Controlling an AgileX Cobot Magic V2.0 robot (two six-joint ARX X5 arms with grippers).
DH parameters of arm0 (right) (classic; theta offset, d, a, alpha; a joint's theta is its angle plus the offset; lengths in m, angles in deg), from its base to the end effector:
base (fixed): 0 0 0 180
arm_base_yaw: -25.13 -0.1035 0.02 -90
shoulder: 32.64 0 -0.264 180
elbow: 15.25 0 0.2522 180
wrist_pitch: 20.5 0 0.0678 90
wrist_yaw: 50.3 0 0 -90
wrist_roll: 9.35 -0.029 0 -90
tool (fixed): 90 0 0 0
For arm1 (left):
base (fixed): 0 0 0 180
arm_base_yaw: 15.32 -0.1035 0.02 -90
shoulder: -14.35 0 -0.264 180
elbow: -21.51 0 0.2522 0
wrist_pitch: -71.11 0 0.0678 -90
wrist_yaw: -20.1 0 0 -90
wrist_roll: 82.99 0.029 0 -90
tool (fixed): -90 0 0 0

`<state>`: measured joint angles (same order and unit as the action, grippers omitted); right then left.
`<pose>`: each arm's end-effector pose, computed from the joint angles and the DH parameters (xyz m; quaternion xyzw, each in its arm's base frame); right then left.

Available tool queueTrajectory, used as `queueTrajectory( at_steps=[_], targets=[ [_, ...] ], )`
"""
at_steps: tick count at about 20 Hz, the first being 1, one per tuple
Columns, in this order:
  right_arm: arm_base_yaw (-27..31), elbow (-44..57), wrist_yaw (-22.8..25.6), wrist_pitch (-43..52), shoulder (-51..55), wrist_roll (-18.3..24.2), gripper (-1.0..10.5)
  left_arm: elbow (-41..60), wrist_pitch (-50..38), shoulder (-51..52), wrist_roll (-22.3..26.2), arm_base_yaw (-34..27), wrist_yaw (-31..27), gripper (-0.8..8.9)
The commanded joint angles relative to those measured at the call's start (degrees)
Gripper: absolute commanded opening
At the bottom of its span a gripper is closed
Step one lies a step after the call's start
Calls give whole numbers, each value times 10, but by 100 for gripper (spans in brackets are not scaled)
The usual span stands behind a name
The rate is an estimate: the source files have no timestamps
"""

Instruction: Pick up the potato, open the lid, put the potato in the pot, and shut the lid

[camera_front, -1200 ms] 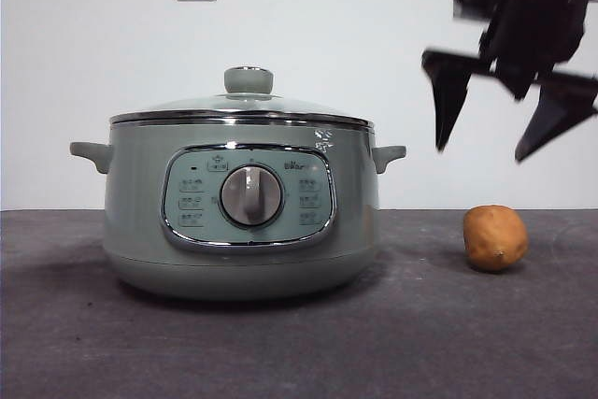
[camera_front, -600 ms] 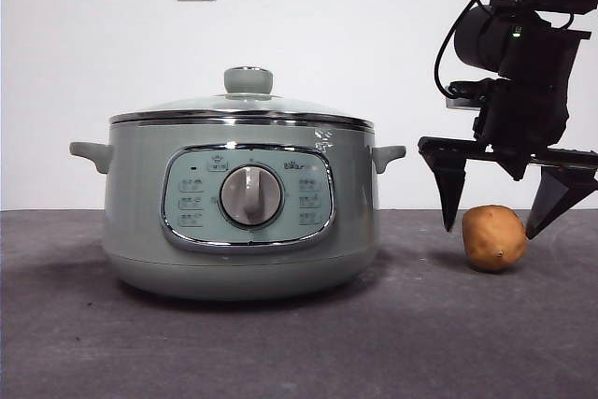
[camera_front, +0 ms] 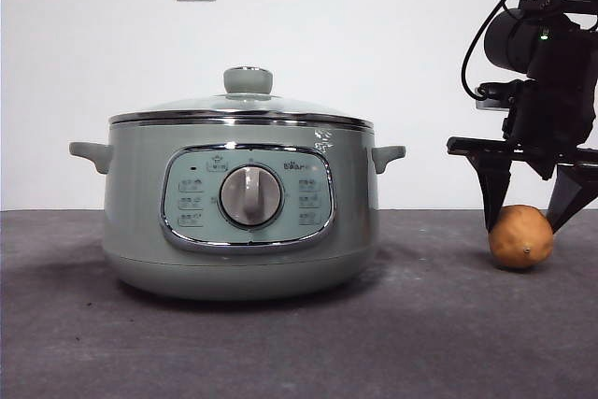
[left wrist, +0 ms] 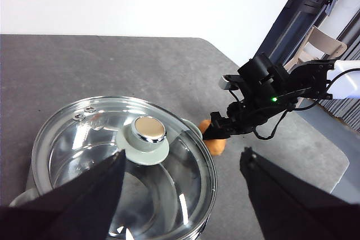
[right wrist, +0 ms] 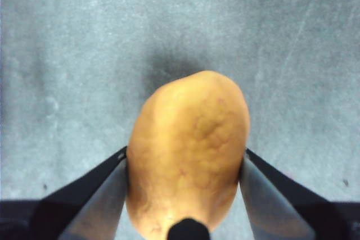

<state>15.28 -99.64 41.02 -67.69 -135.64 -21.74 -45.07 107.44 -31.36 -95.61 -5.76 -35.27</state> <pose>0.3529 0.0606 0.1920 0.0378 0.5442 0.0037 0.8381 0.1547 -0.0428 0.3579 -0.1299 0.1715 -0.3560 0.9094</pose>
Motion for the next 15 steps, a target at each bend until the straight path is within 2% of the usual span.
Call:
queueTrajectory(
  at_steps=[1, 4, 6, 10, 15],
  targets=[
    [-5, 2, -1, -17, 30, 4, -12, 1, -5, -5, 15, 2, -2, 345],
    [-9, 2, -41, -43, 106, 4, -12, 0, -25, -29, 24, 8, -28, 348],
    [-15, 2, -44, -63, 163, 7, -12, -7, -41, -56, 38, 28, -53, 351],
    [-15, 2, -44, -108, 264, 21, -12, -73, -23, -144, 88, 107, -157, 351],
    [-15, 2, -42, -139, 322, 41, -12, -173, 14, -283, 144, 198, -275, 350]
  ],
)
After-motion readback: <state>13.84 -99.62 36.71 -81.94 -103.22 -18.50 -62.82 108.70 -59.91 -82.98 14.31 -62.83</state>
